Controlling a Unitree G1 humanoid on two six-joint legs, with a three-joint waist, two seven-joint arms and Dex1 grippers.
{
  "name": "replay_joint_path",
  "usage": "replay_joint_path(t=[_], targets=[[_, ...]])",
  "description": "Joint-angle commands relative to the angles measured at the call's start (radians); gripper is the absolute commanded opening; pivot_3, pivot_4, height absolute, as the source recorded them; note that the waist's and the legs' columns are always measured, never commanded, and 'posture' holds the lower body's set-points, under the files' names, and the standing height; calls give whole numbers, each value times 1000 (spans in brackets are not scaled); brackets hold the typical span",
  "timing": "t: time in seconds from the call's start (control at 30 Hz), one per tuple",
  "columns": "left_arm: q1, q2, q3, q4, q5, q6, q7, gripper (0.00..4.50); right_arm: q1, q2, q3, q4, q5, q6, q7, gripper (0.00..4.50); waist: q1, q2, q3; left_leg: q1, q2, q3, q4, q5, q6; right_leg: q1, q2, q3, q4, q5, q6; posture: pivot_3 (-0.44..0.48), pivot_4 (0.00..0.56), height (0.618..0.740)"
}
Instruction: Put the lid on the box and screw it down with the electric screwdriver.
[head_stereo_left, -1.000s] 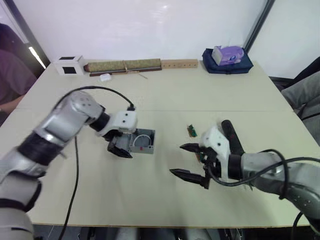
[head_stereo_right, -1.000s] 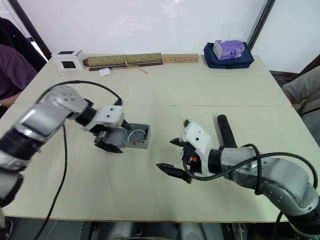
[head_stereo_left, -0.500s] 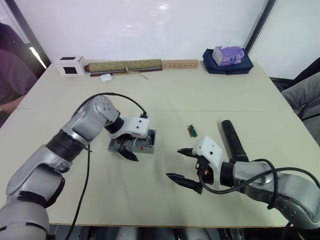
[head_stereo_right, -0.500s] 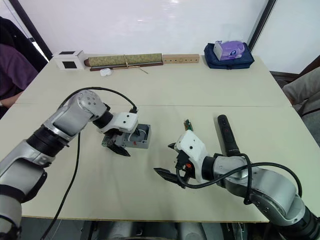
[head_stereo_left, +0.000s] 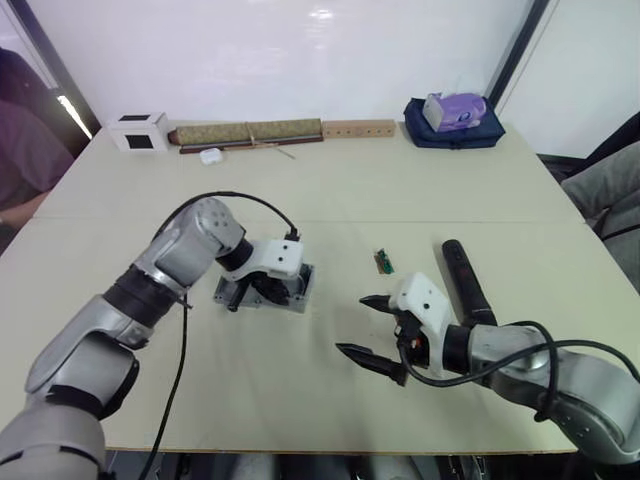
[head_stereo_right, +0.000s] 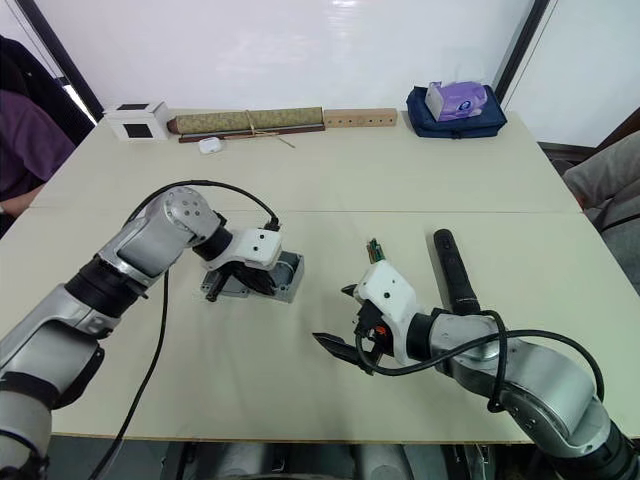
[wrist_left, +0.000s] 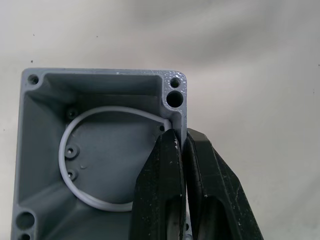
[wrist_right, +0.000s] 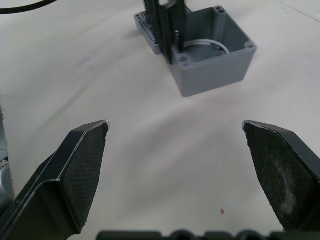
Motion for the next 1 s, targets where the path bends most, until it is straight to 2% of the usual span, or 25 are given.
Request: replay_joint_path(t=[0.03,0.13,0.27,0.4,0.6,0.73,0.83,0.97,1.0], targets=[[-3,8,3,0,9,-60,-41,65,6,0,-32,-36,-4,-11,19,4500,1,0,0,0,0,0,0,0,0,0,0,0,0,0,0,0,150,740],[-17,-8,10,47,17,-171,-44,65,16,-8,-52,-37,3,-7,34,4500,1,0,0,0,0,0,0,0,0,0,0,0,0,0,0,0,150,740],[-87,-47,-7,113,-85,-346,-52,65,33,-24,-102,-36,20,1,50,4500,6,0,0,0,0,0,0,0,0,0,0,0,0,0,0,0,150,740],[-160,-96,-68,237,-75,-547,-52,65,53,-28,-126,-36,10,2,61,4500,8,-1,0,-1,-1,0,1,0,0,1,-1,0,-1,0,0,0,150,740],[-244,-135,-212,340,-142,-704,-52,65,101,-11,-150,-61,2,0,33,4500,0,-1,0,0,0,-1,1,0,0,0,0,0,0,0,0,0,150,740],[-269,-117,-323,350,-216,-748,-52,65,164,-1,-182,-97,9,1,6,4500,0,-1,0,0,-1,-1,1,0,0,0,0,0,0,0,0,0,150,740],[-271,-114,-350,376,-221,-784,-52,65,182,5,-189,-110,8,1,-12,4500,-1,-1,0,0,0,-1,1,0,0,0,0,0,1,0,0,0,150,740],[-287,-122,-370,429,-208,-816,-52,1247,183,6,-191,-117,11,5,-20,4500,1,-1,0,0,-1,-1,1,0,0,0,0,0,1,0,0,0,150,740],[-288,-127,-362,435,-211,-813,-52,1673,182,5,-192,-117,13,5,-20,4500,1,-1,0,0,-1,-1,1,0,0,1,0,0,1,0,0,0,150,740]])
